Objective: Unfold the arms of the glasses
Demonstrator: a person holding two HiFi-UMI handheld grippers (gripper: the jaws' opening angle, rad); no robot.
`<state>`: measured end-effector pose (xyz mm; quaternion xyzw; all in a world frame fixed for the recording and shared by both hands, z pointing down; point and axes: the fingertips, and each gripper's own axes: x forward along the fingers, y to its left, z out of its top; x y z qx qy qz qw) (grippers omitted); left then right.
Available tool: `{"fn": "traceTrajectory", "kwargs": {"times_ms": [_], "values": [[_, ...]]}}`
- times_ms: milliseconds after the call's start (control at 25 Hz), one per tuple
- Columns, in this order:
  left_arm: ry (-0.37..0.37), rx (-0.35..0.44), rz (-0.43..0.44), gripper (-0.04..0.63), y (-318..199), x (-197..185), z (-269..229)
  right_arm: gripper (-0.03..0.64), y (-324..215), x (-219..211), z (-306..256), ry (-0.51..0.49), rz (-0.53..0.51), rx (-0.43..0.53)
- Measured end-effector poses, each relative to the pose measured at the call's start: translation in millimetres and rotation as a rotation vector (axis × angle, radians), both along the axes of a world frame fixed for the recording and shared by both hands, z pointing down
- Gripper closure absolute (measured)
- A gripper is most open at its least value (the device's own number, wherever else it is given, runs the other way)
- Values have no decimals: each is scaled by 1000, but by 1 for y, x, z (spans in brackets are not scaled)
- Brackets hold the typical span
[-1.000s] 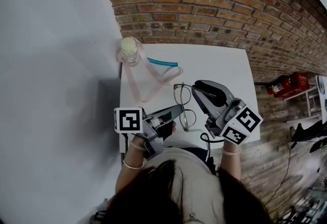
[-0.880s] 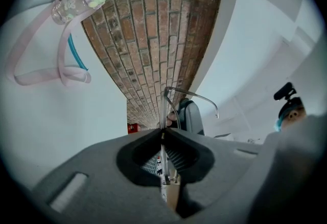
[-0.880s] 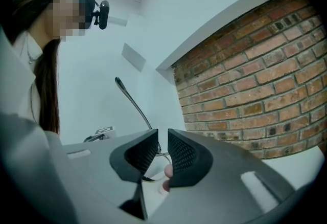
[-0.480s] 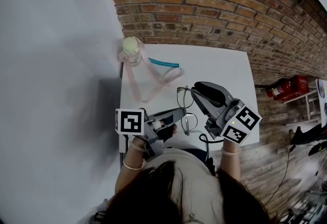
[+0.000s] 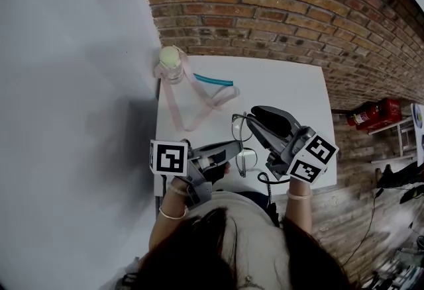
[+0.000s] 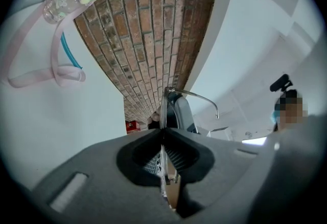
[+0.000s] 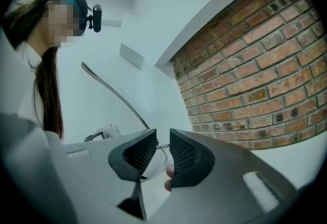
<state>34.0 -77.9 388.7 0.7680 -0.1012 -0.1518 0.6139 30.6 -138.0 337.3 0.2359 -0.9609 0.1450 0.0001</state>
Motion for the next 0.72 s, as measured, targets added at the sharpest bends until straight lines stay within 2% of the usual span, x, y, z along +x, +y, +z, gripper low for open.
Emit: {"fn": "traceTrajectory", "kwargs": {"times_ms": [320, 520, 640, 720], "values": [[-7, 28, 20, 572, 3, 3, -1, 535, -2, 3, 7, -27, -24, -62], [-55, 116, 45, 572, 2, 2, 2, 532, -3, 4, 8, -60, -50, -103], [-53, 107, 52, 572, 3, 1, 3, 532, -2, 4, 9, -80, -70, -127], [-66, 129, 59, 572, 3, 1, 4, 532, -1, 4, 11, -95, -84, -145]]}}
